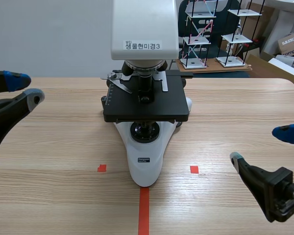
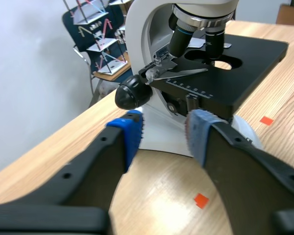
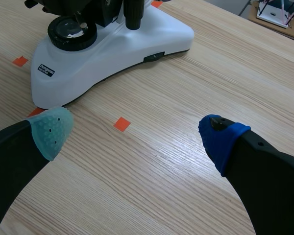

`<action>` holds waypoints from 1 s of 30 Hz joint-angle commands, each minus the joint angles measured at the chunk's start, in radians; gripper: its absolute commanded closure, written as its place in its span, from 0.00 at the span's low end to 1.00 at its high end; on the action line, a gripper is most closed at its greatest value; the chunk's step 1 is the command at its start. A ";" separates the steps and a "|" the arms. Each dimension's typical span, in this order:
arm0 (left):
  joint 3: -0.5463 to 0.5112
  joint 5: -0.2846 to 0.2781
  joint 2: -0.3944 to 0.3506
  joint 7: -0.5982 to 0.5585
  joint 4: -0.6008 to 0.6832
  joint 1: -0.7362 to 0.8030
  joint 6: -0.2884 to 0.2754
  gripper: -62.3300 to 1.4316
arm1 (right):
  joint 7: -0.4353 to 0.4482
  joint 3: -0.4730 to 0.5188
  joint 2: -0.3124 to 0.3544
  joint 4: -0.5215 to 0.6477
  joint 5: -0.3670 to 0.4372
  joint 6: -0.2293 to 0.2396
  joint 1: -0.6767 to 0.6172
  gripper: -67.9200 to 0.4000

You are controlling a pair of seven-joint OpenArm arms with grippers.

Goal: Return to the home posture

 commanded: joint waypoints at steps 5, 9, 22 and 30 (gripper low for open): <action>-0.083 -0.006 0.113 -0.119 0.073 0.194 0.017 0.25 | 0.015 0.013 0.008 0.009 0.007 0.000 0.009 0.17; -0.098 0.076 0.177 -0.201 0.105 0.302 0.079 0.13 | 0.015 0.013 0.008 0.009 0.007 0.000 0.009 0.17; -0.100 0.177 0.222 -0.305 0.140 0.501 0.177 0.13 | 0.015 0.013 0.008 0.009 0.007 0.000 0.009 0.17; -0.100 0.176 0.221 -0.307 0.143 0.497 0.177 0.13 | 0.015 0.013 0.008 0.009 0.007 0.000 0.009 0.17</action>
